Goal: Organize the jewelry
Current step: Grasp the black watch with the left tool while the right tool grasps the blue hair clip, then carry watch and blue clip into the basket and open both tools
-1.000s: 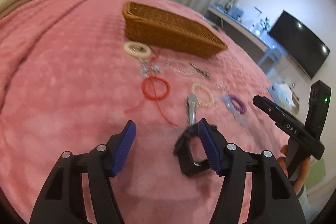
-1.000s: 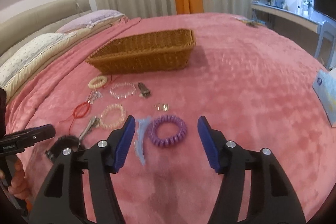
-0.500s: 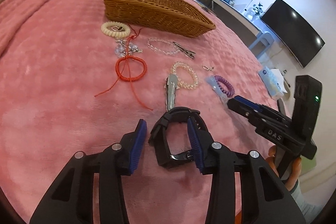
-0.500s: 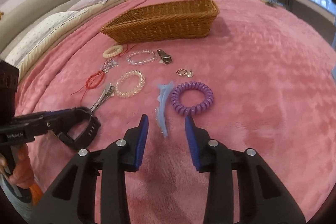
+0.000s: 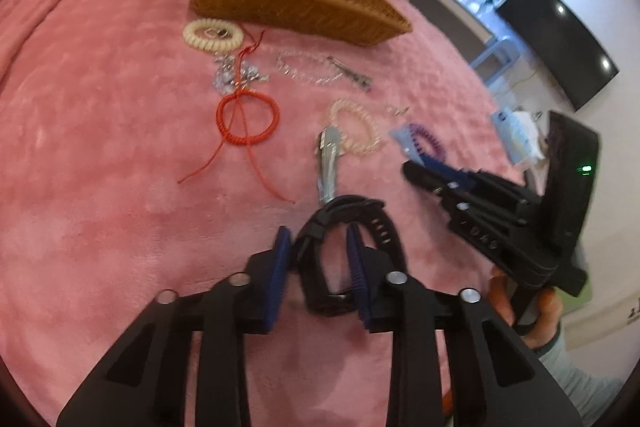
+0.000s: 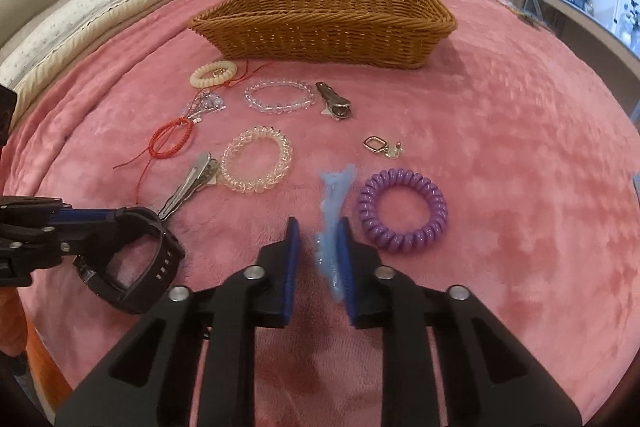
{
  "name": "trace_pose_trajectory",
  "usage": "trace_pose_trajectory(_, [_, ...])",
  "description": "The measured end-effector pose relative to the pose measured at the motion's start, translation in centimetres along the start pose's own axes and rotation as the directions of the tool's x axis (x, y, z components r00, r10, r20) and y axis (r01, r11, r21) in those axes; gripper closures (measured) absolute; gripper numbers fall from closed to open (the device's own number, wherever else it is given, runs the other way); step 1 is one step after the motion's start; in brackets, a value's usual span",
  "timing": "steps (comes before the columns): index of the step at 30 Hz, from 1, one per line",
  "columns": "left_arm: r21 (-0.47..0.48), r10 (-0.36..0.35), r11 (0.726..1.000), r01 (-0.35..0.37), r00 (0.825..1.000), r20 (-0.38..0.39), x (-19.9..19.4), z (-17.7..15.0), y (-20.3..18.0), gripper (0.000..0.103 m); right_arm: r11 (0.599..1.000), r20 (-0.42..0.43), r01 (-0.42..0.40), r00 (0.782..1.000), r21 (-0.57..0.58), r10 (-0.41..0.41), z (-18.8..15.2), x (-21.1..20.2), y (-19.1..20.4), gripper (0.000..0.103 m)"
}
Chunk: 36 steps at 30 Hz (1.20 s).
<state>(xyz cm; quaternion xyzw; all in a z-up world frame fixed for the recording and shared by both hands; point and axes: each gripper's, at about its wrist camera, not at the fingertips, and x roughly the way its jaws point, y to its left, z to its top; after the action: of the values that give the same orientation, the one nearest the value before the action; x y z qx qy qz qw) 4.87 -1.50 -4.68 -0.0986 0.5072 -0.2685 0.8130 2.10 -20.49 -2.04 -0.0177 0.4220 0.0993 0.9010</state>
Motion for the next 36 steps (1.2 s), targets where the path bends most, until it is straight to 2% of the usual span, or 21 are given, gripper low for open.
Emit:
trace_pose_trajectory(5, [0.001,0.011,1.0,-0.011,0.999,0.032,0.1,-0.7,0.1,0.09,1.0,0.022,-0.002,1.0,-0.012,0.002,-0.2,-0.2,0.1,0.091])
trace_pose_trajectory(10, [-0.019,0.032,0.999,-0.03,0.991,0.131,-1.0,-2.6,-0.2,0.092,0.999,0.084,0.009,0.996,-0.042,-0.005,-0.7,-1.4,0.8,0.091])
trace_pose_trajectory(14, [-0.019,0.056,0.998,-0.053,0.976,0.209,-1.9,-3.7,-1.0,0.092,0.999,0.125,0.015,0.992,-0.052,-0.008,-0.8,-2.6,1.0,0.091])
trace_pose_trajectory(20, [-0.035,0.045,0.999,-0.035,0.936,0.349,-5.4,-3.5,-2.0,0.092,0.999,0.188,-0.01,0.982,-0.048,0.019,-0.1,-5.3,0.8,0.091])
trace_pose_trajectory(22, [-0.046,0.041,0.999,-0.025,0.915,0.4,-7.0,-2.7,-2.2,0.092,0.999,0.213,-0.016,0.977,-0.052,0.027,0.4,-6.4,0.9,0.091])
trace_pose_trajectory(26, [-0.051,0.029,0.999,-0.006,0.885,0.464,-9.0,-0.4,-2.5,0.092,0.997,0.275,-0.025,0.961,-0.071,0.043,3.0,-8.7,1.0,0.091])
trace_pose_trajectory(30, [-0.038,0.05,0.999,-0.035,0.852,0.521,-10.6,3.2,-3.2,0.092,0.996,0.322,-0.015,0.946,-0.087,0.043,6.7,-9.6,0.8,0.091])
trace_pose_trajectory(33, [-0.043,0.067,0.998,-0.052,0.835,0.547,-10.9,6.3,-3.7,0.092,0.996,0.344,-0.001,0.938,-0.094,0.033,9.8,-9.0,0.4,0.091])
trace_pose_trajectory(36, [-0.04,0.073,0.997,-0.061,0.825,0.56,-10.4,9.9,-3.8,0.092,0.997,0.343,-0.012,0.938,-0.08,0.039,13.1,-7.4,-0.4,0.091])
